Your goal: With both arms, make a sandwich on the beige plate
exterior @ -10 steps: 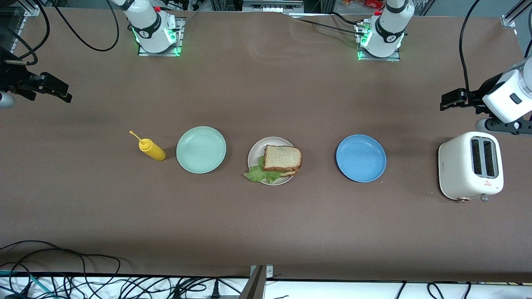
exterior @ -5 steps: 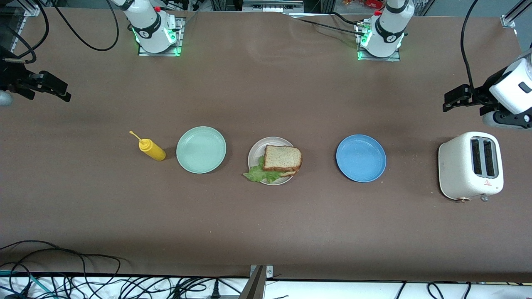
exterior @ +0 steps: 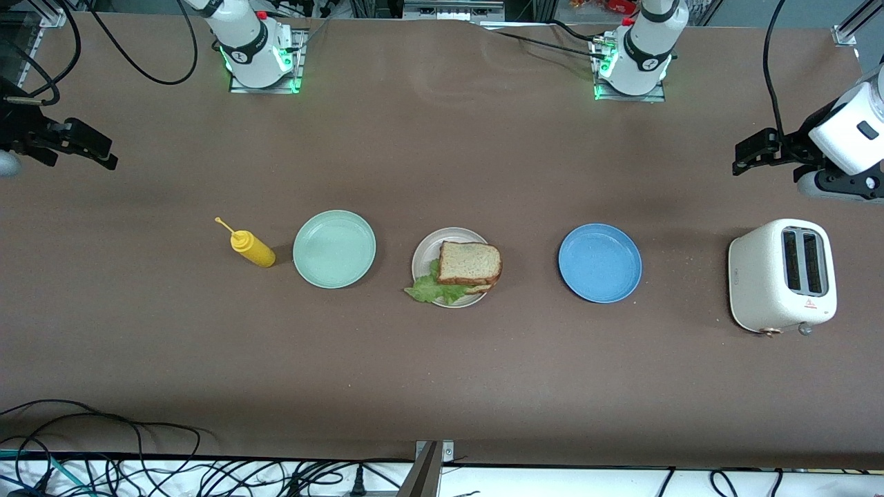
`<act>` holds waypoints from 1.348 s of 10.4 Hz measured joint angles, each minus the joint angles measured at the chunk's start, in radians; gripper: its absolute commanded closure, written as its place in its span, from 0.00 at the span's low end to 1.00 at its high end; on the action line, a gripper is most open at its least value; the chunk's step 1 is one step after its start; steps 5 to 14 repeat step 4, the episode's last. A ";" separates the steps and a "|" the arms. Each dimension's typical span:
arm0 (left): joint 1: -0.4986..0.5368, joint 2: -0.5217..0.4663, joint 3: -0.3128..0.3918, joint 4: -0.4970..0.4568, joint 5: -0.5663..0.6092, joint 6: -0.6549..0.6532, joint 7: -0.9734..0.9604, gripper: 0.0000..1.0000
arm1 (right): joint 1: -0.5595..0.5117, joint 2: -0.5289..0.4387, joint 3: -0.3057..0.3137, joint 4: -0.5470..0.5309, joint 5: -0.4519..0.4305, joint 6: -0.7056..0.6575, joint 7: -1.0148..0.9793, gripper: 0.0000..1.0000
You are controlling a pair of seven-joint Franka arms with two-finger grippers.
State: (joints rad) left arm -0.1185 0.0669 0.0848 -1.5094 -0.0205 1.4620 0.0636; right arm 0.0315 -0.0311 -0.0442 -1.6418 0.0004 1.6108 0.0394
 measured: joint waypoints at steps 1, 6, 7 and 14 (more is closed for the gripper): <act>0.000 -0.004 -0.002 -0.001 0.000 -0.009 0.000 0.00 | 0.006 0.000 0.000 0.000 0.000 0.001 0.000 0.00; 0.000 -0.012 -0.013 -0.002 0.000 -0.053 0.000 0.00 | 0.026 0.000 0.000 -0.002 -0.001 0.011 0.000 0.00; 0.000 -0.012 -0.013 -0.002 0.000 -0.053 0.000 0.00 | 0.026 0.000 0.000 -0.002 -0.001 0.011 0.000 0.00; 0.000 -0.012 -0.013 -0.002 0.000 -0.053 0.000 0.00 | 0.026 0.000 0.000 -0.002 -0.001 0.011 0.000 0.00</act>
